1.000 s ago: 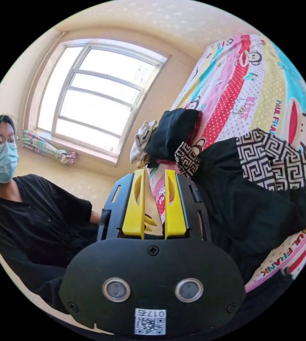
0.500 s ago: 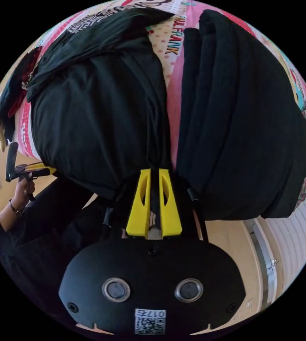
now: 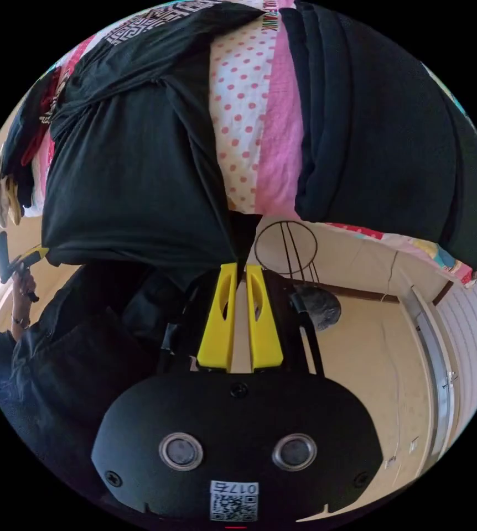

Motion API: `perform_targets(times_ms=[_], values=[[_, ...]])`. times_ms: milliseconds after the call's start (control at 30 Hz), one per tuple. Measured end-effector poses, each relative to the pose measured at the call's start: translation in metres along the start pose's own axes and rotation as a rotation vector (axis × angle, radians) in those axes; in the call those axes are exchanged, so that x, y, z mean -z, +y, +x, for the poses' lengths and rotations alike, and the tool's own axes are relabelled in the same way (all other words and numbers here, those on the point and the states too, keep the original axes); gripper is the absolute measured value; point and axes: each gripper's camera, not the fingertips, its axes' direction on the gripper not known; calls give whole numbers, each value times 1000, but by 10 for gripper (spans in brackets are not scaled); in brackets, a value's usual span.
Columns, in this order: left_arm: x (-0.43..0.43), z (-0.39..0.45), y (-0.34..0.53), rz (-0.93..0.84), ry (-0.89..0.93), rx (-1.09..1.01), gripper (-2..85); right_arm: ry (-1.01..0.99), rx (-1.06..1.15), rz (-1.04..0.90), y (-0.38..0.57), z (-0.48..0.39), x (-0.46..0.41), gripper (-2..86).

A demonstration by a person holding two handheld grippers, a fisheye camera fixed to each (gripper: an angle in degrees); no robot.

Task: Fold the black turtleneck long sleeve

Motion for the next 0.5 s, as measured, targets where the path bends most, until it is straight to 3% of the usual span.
perform_targets(times_ms=[100, 267, 367, 500], values=[[0, -6, -5, 108, 45, 62, 67, -34, -10, 231, -6, -13, 49, 68], [-14, 39, -35, 144, -77, -47, 69, -164, 44, 505, -89, -31, 109, 98], [-34, 54, -48, 96, -74, -99, 68, -193, 33, 560, -144, -37, 124, 98], [-48, 53, -49, 90, -15, -89, 67, -167, 29, 408, -191, -32, 107, 56]])
